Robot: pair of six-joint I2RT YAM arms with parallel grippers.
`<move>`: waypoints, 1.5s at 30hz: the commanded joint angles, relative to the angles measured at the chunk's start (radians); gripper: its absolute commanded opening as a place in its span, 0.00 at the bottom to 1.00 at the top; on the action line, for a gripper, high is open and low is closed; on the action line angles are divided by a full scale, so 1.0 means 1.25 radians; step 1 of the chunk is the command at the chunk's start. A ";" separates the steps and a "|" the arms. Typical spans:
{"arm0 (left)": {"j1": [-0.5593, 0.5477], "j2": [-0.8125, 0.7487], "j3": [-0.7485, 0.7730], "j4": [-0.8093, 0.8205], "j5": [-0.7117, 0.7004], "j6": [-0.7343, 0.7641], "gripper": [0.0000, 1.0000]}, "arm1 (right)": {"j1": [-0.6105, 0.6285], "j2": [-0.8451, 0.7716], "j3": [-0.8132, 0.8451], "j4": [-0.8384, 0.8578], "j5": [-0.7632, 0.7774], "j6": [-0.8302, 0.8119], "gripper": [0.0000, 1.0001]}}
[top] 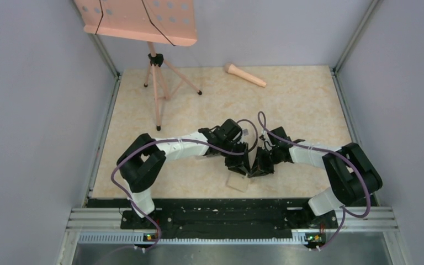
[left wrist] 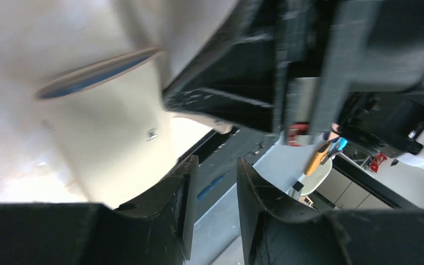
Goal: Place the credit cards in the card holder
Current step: Close the card holder at the center of the board.
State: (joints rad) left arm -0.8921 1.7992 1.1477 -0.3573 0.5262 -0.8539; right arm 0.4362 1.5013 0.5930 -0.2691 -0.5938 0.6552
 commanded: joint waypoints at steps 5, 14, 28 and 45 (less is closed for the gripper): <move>-0.035 0.046 0.084 0.036 0.048 -0.002 0.37 | -0.001 0.031 -0.001 0.032 0.034 -0.005 0.00; -0.047 0.084 0.105 0.015 0.000 -0.011 0.33 | -0.001 0.032 -0.009 0.058 0.030 0.021 0.00; -0.055 0.107 0.108 0.015 -0.033 -0.017 0.12 | -0.001 0.031 -0.008 0.059 0.022 0.021 0.00; -0.045 0.005 0.058 -0.020 -0.123 -0.004 0.00 | -0.001 -0.024 0.060 0.023 0.022 0.017 0.00</move>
State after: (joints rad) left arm -0.9569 1.8923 1.2388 -0.3901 0.4210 -0.8684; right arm 0.4355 1.5185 0.6121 -0.2543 -0.5999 0.6838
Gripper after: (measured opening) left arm 0.010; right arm 0.003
